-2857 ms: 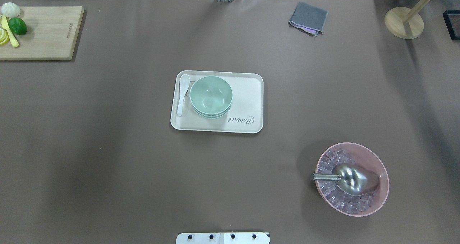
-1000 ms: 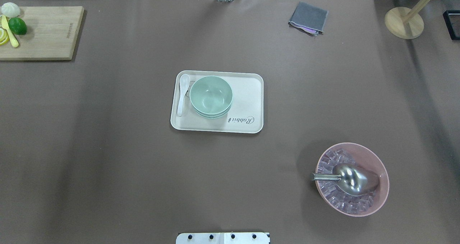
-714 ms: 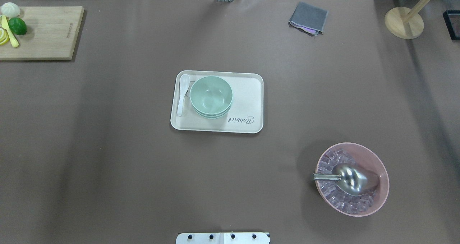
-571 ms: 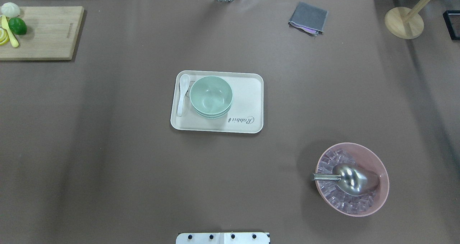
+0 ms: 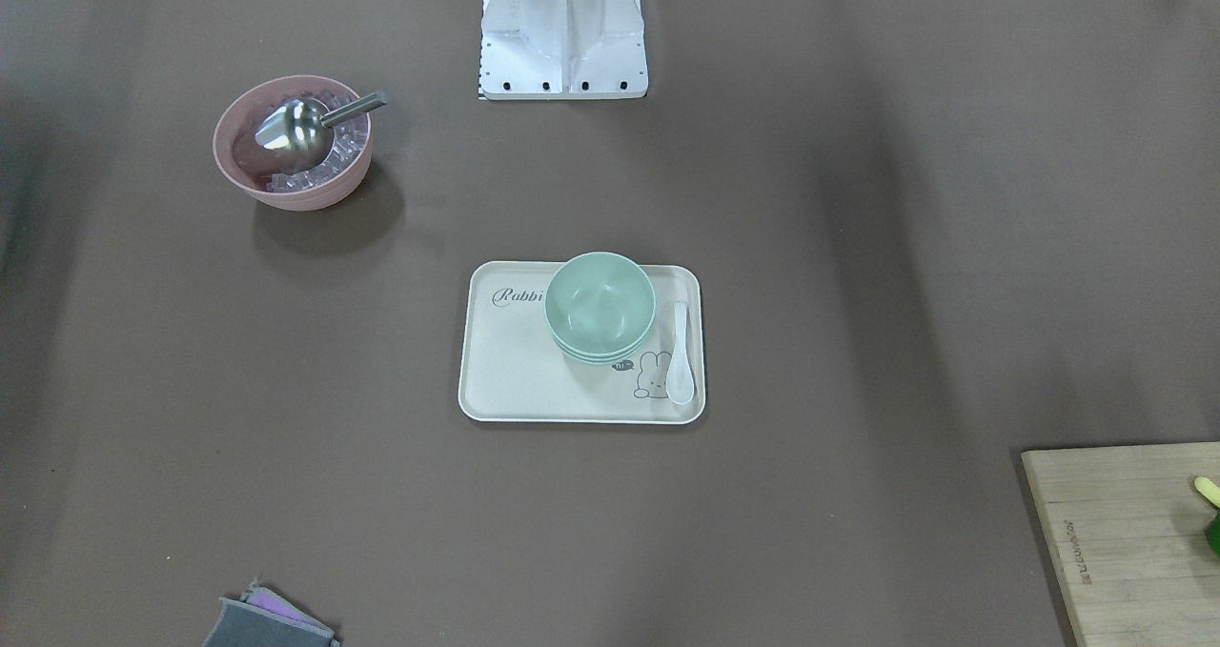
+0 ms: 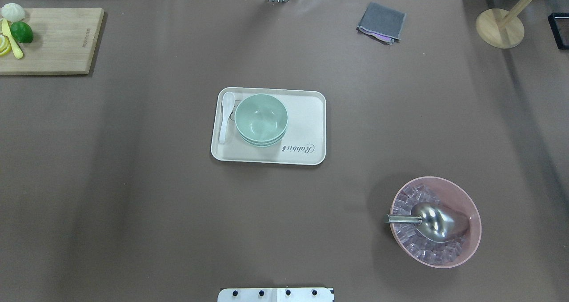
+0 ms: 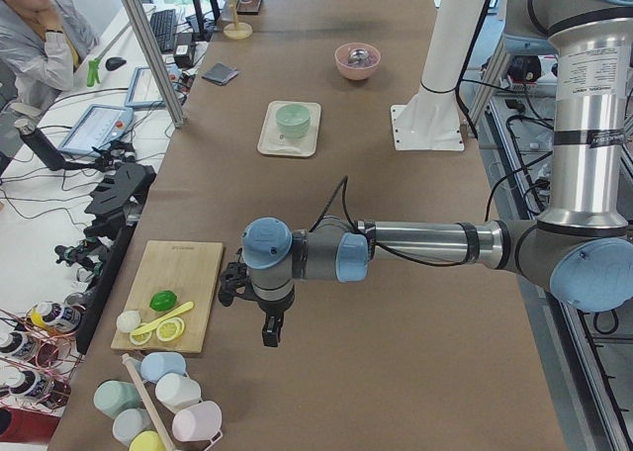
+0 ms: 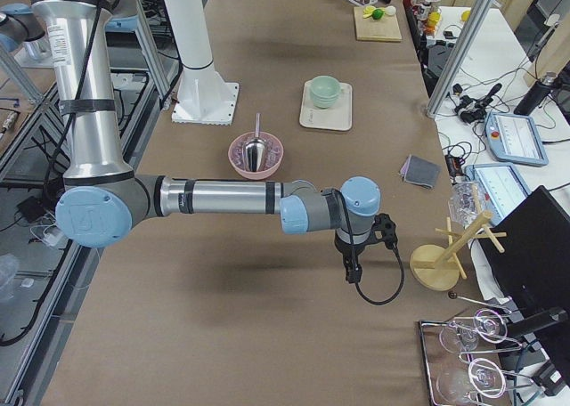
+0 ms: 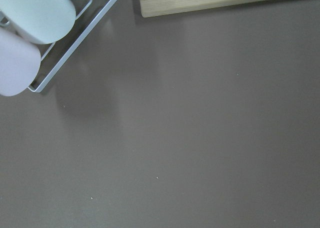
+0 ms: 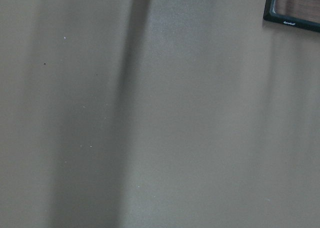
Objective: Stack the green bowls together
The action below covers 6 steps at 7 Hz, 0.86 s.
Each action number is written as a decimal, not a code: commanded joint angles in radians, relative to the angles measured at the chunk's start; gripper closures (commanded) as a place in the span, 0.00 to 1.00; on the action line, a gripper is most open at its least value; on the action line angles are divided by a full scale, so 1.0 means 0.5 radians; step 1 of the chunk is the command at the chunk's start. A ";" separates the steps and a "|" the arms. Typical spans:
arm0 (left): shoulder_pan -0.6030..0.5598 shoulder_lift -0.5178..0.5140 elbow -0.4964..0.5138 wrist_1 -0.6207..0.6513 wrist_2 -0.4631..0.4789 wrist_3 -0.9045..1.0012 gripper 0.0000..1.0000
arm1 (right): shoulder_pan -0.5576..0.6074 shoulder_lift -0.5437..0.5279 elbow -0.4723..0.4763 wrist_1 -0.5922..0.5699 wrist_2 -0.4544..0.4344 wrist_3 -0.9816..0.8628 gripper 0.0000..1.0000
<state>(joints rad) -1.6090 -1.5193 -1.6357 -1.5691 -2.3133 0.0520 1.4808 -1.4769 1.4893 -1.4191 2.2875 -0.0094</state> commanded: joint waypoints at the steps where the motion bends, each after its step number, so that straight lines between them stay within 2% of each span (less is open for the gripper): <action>1: 0.000 0.011 0.010 -0.006 -0.088 -0.196 0.02 | 0.011 -0.001 0.013 0.000 0.012 0.000 0.00; 6: 0.003 0.032 -0.005 -0.010 -0.123 -0.205 0.01 | 0.036 -0.019 0.010 -0.006 0.030 0.116 0.00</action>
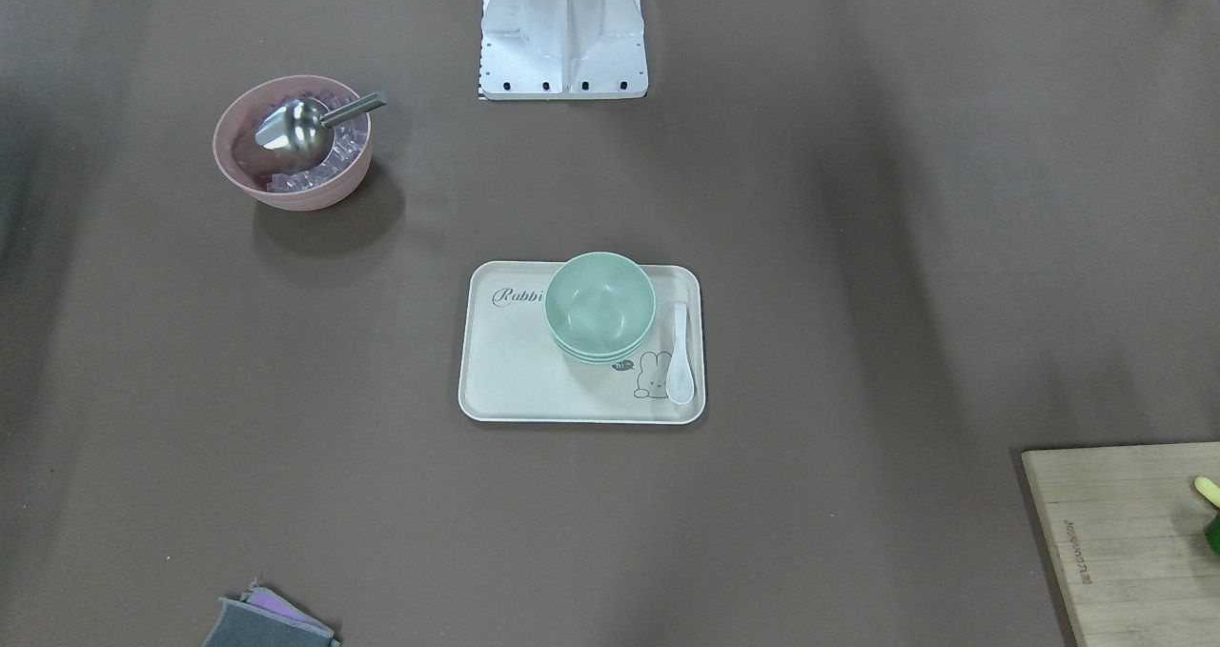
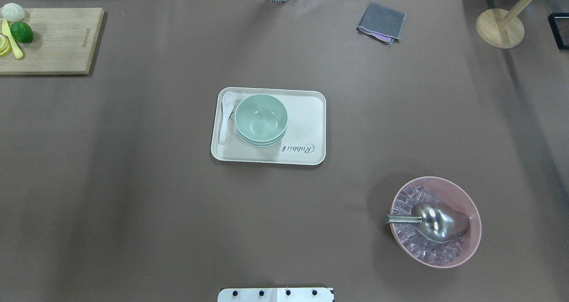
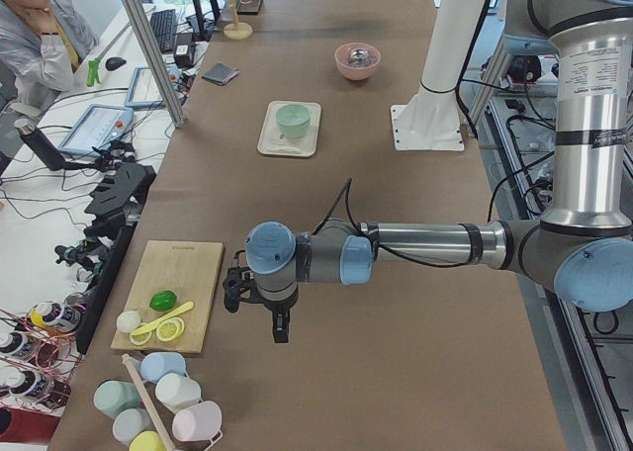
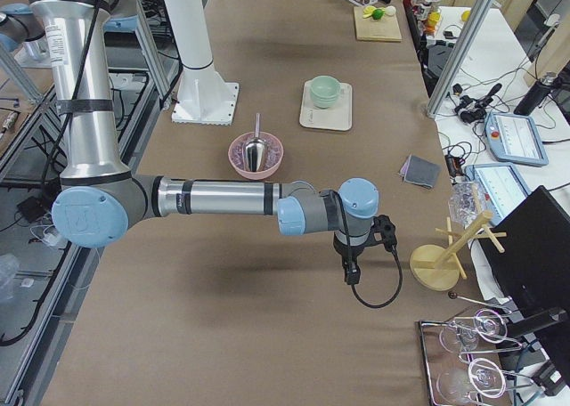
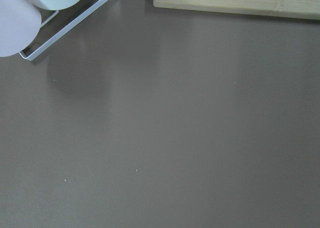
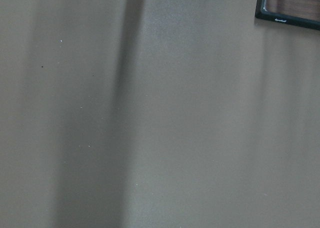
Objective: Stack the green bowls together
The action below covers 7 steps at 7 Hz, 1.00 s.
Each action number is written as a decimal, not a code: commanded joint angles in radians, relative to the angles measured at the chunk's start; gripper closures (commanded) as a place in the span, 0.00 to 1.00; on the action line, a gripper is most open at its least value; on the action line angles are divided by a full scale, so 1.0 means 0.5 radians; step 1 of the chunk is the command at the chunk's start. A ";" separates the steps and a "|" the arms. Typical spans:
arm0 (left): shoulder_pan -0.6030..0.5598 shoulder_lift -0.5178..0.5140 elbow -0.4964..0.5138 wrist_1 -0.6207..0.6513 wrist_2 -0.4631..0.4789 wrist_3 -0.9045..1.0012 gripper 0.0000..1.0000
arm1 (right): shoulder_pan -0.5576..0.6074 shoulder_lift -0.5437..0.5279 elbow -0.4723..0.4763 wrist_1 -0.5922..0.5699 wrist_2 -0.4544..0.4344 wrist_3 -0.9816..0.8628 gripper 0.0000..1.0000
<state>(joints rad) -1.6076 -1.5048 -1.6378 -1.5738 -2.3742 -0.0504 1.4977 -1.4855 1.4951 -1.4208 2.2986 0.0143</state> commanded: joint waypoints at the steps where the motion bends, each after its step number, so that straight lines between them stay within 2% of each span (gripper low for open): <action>1: 0.000 0.003 0.002 0.000 -0.001 0.000 0.02 | 0.002 0.001 -0.005 -0.002 0.017 0.215 0.00; 3: 0.000 0.003 -0.022 0.000 -0.004 0.000 0.02 | 0.002 0.023 -0.002 -0.002 0.127 0.452 0.00; 7: 0.000 -0.009 -0.028 -0.003 -0.004 0.003 0.02 | 0.002 0.023 0.007 0.004 0.137 0.496 0.00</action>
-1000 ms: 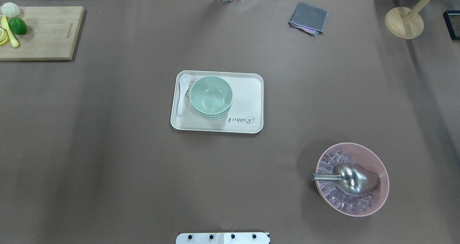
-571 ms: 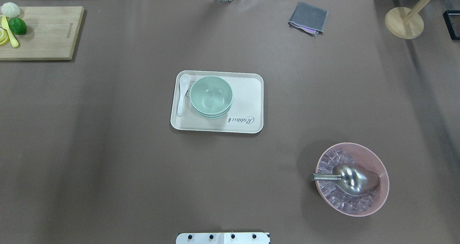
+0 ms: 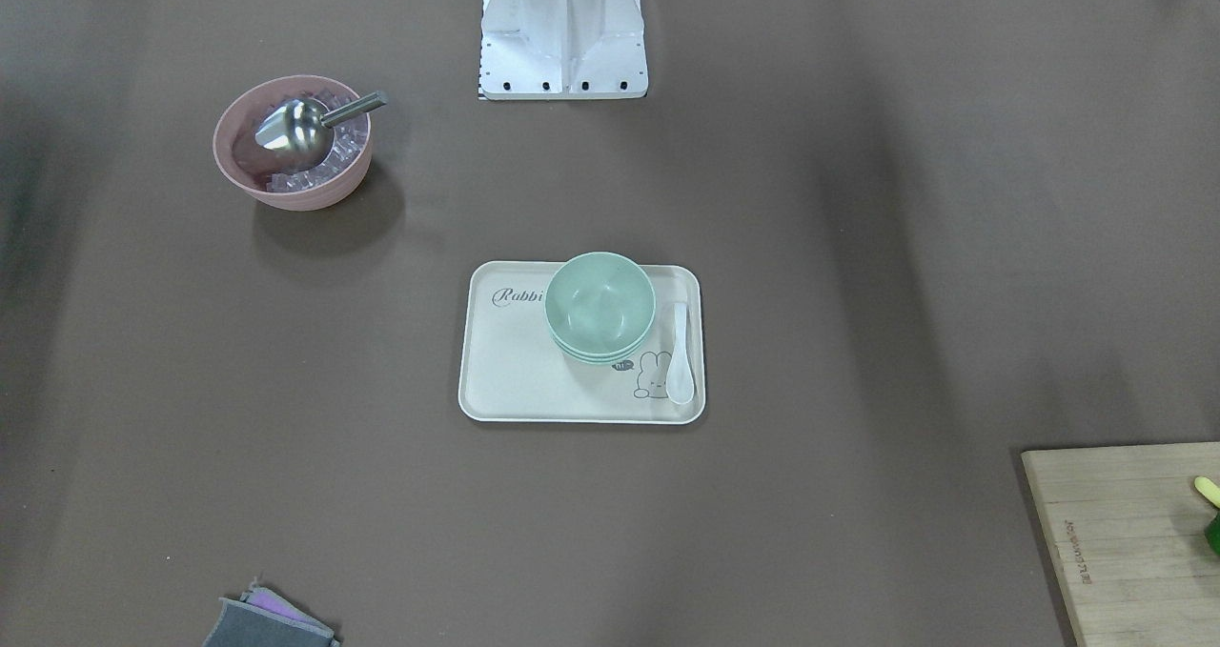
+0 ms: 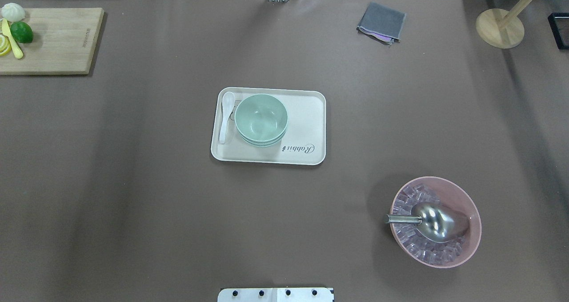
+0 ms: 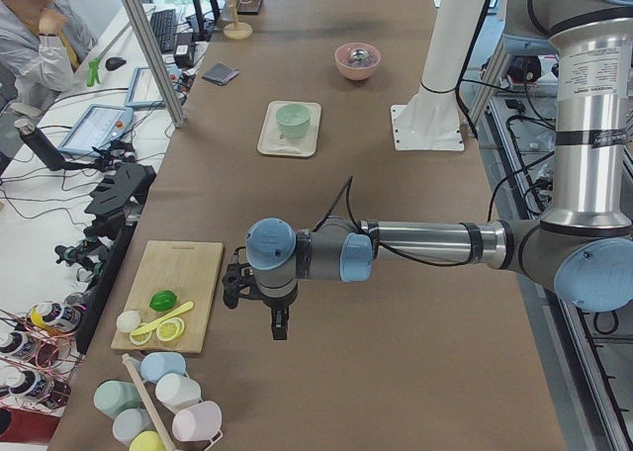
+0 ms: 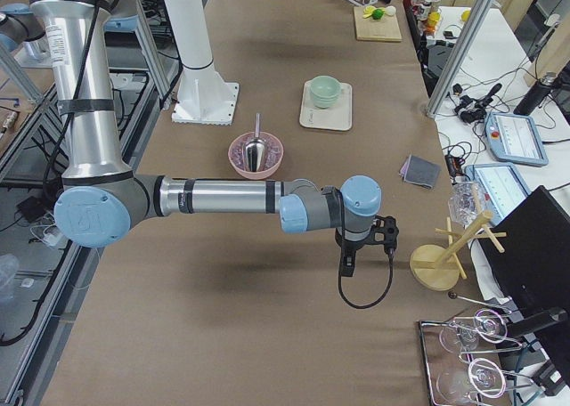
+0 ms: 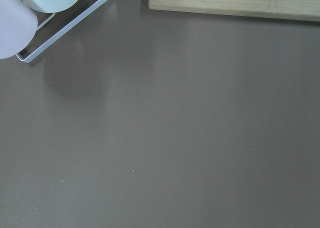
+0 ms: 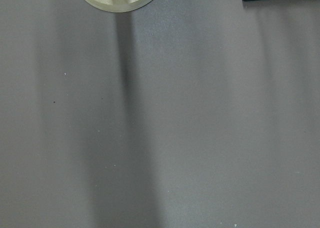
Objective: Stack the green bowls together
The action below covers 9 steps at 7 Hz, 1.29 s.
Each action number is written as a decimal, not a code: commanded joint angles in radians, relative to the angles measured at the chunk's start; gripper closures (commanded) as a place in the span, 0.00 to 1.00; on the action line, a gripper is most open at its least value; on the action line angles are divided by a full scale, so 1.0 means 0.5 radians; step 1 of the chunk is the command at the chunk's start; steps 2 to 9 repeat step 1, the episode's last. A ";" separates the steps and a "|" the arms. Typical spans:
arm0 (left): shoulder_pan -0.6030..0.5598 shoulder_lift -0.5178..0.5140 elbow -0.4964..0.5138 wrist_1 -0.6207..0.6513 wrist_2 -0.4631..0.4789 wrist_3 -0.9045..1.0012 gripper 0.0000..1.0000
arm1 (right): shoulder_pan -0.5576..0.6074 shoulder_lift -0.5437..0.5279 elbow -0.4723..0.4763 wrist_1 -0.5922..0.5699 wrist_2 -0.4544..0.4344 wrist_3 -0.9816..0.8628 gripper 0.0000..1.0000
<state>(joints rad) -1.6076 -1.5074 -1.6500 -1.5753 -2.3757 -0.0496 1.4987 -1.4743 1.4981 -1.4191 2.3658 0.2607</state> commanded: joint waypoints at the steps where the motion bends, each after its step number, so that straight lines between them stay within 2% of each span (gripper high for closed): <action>1: 0.000 -0.007 -0.007 0.000 -0.001 0.001 0.02 | 0.000 0.000 0.004 0.000 0.002 0.003 0.00; 9: 0.000 -0.007 -0.007 0.000 -0.001 0.001 0.02 | 0.000 0.000 0.004 0.000 0.002 0.003 0.00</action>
